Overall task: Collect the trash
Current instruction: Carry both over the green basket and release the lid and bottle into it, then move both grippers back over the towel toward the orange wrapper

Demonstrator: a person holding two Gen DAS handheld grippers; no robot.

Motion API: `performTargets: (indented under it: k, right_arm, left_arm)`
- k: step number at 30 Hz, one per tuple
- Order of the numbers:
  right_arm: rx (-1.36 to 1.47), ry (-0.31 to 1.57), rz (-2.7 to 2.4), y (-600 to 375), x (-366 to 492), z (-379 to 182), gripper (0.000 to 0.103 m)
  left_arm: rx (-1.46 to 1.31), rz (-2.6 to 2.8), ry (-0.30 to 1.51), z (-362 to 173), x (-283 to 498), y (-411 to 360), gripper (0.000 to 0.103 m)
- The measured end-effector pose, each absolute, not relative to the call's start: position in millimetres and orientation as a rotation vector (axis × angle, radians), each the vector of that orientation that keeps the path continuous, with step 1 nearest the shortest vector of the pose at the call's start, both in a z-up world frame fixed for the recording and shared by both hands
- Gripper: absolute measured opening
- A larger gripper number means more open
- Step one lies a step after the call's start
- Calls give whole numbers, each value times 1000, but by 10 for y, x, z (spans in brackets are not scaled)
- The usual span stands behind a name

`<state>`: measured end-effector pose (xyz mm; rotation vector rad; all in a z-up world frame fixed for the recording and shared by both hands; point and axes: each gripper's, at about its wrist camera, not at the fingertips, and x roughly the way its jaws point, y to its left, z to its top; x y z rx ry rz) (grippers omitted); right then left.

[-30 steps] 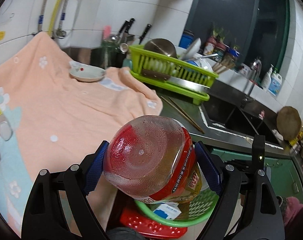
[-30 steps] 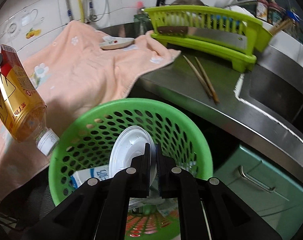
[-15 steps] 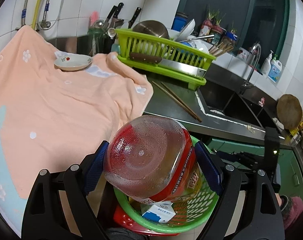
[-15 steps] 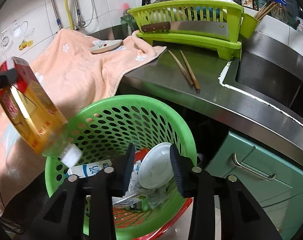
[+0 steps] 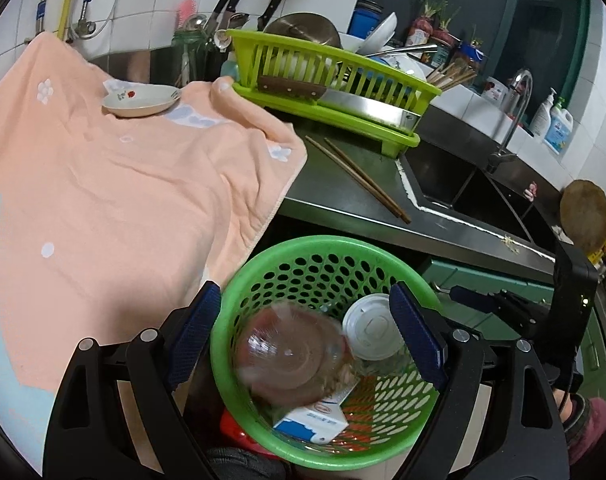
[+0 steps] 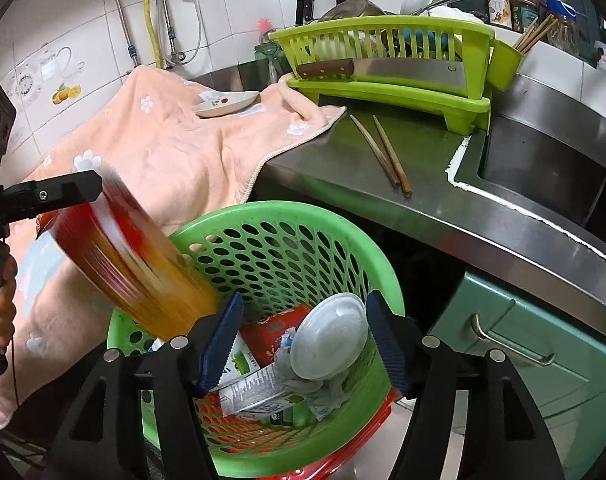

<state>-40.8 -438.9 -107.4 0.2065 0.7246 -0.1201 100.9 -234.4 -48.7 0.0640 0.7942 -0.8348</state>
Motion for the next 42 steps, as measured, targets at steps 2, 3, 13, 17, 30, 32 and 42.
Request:
performTargets:
  k: [2, 3, 13, 17, 30, 32, 42]
  right_arm:
    - [206, 725, -116, -4380, -405, -1075, 62]
    - [205, 724, -115, -4376, -405, -1073, 63]
    - [196, 714, -75, -4253, -328, -993, 67]
    - [192, 712, -41, -4150, -226, -950, 69]
    - [140, 723, 160, -3470, 399, -715, 74]
    - [131, 726, 188, -3365, 501, -680, 74]
    - [71, 722, 310, -2824, 1034, -483, 76]
  left_arm:
    - [64, -829, 792, -487, 1003, -2316, 85]
    - [64, -822, 790, -483, 1003, -2294, 85]
    - [50, -731, 781, -433, 1037, -1926, 88]
    - [25, -675, 771, -379, 1079, -1675, 91]
    - [-34, -385, 711, -175, 1416, -555, 96]
    - [-50, -325, 701, -147, 1496, -357, 97]
    - [-170, -69, 731, -176, 2124, 589, 98]
